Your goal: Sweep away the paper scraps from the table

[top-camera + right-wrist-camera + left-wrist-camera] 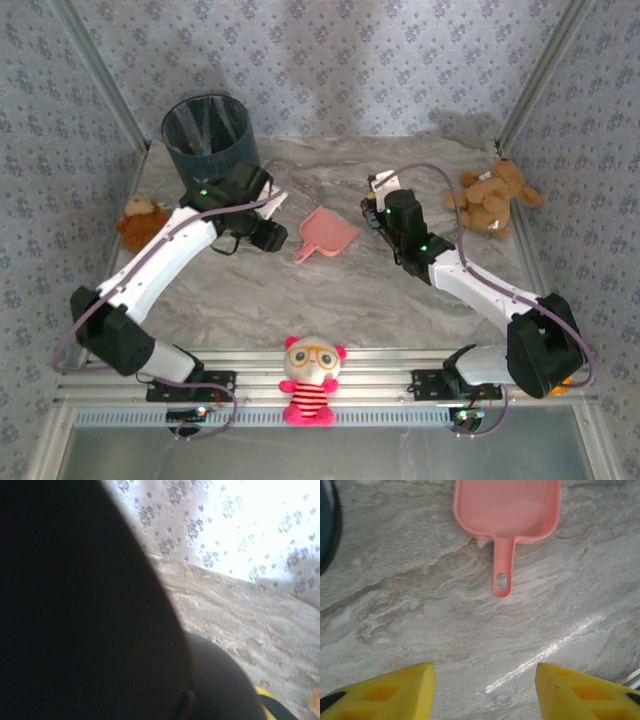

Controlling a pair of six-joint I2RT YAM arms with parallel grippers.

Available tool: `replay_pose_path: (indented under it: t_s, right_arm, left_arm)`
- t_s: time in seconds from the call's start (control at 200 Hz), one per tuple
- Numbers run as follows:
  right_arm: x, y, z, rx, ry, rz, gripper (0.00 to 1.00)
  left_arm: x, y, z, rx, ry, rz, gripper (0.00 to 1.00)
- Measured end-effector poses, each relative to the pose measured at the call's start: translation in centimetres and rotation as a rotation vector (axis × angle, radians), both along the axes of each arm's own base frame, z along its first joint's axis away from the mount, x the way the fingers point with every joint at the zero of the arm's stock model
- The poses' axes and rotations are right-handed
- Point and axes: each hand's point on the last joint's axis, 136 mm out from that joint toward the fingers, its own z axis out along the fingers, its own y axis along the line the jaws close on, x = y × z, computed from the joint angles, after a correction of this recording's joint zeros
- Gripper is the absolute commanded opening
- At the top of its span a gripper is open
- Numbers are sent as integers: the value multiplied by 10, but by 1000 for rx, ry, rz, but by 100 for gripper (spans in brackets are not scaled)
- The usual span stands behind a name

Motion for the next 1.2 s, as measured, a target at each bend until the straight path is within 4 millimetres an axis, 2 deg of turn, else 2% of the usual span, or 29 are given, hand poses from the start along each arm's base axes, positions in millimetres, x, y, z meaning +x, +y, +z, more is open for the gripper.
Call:
replay_pose_path:
  t_s: [0.12, 0.275, 0.565, 0.834, 1.199]
  right_arm:
    - [6, 16, 3, -40, -45, 43, 0]
    - [11, 38, -1, -100, -94, 92, 0]
    - [15, 75, -14, -218, -177, 167, 0]
    - [17, 93, -15, -278, -251, 195, 0]
    - [10, 118, -39, -360, -278, 243, 1]
  left_arm:
    - [-1, 23, 2, -36, -34, 78, 55]
    - [1, 44, -11, -64, -46, 172, 55]
    - [8, 45, -6, -114, -102, 213, 55]
    - [8, 49, -3, -126, -138, 227, 55]
    - [8, 52, -7, -111, -138, 235, 56]
